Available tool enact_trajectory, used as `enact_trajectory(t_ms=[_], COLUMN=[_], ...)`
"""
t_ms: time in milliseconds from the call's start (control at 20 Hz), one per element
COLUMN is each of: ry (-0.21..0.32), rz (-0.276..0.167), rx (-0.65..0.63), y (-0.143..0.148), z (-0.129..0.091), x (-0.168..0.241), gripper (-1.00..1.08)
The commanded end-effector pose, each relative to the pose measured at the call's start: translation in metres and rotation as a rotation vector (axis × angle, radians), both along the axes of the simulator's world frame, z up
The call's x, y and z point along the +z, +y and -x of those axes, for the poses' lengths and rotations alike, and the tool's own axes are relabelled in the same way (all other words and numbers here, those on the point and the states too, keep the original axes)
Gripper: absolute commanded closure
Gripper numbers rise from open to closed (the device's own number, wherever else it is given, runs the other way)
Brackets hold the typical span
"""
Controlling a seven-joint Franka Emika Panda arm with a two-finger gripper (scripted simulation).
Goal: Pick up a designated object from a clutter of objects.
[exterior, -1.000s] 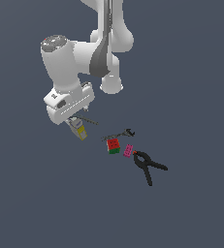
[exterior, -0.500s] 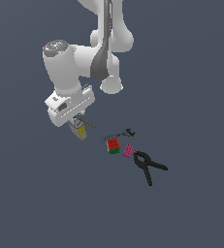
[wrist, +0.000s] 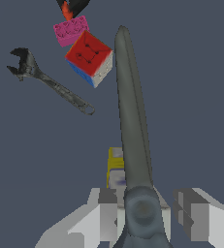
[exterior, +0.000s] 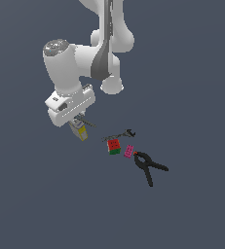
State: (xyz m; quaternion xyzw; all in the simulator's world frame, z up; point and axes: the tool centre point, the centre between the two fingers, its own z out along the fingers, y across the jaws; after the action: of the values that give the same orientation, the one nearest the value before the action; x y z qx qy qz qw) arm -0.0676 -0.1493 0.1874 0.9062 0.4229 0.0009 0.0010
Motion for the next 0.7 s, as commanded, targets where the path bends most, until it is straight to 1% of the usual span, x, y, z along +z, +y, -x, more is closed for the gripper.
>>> enact_trajectory(t_ms=[0,300,650], ry=[0.000,0.000,0.001], rz=[0.000,0.001,0.003], rx=[0.000,0.000,-0.001], y=[0.002,0.013,0.037], z=[-0.001,-0.004,-0.010], x=[0.004,0.030,0.082], gripper=[1.08,1.08,1.08])
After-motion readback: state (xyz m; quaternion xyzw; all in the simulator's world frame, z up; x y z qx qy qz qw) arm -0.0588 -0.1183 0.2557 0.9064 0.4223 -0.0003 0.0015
